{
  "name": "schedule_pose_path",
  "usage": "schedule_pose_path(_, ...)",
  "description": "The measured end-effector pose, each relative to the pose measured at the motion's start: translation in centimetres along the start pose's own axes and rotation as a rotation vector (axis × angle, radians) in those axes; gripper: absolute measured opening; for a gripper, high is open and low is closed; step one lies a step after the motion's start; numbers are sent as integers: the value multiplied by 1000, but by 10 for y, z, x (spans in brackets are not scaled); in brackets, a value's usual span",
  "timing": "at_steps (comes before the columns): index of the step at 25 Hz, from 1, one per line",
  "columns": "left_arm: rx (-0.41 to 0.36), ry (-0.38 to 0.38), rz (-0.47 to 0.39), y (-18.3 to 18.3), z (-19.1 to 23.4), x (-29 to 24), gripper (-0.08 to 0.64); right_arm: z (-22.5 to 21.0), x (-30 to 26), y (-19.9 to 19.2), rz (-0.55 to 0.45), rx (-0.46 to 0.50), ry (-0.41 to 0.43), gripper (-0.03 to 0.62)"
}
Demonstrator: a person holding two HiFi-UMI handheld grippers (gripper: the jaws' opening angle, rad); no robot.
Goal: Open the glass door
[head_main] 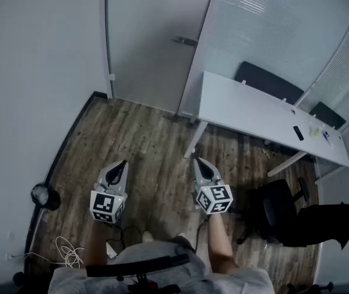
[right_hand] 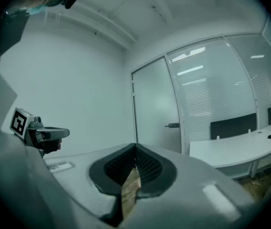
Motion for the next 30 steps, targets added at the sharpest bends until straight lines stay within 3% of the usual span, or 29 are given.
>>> schedule_pose_path(15,5,-21,8,-4,23,-33,3,-7,-42,-2,14,-5,-16,2)
schedule_pose_path(21,7,-8,31,-14,44,-75,3,-33,-89,-5,20,-11,-10,2)
schedule_pose_path(30,-14,3,41,-7,84,-180,3,-93,-187,10,19,-21,6,2)
Point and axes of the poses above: the fingertips, and each gripper's own axes: x backward along the fingers, z to its left, y out of its top, the point moved 3 cm from there along x, backward along the fingers, and after that the axes turned 1 degree about -x, right-handed, at the moved point
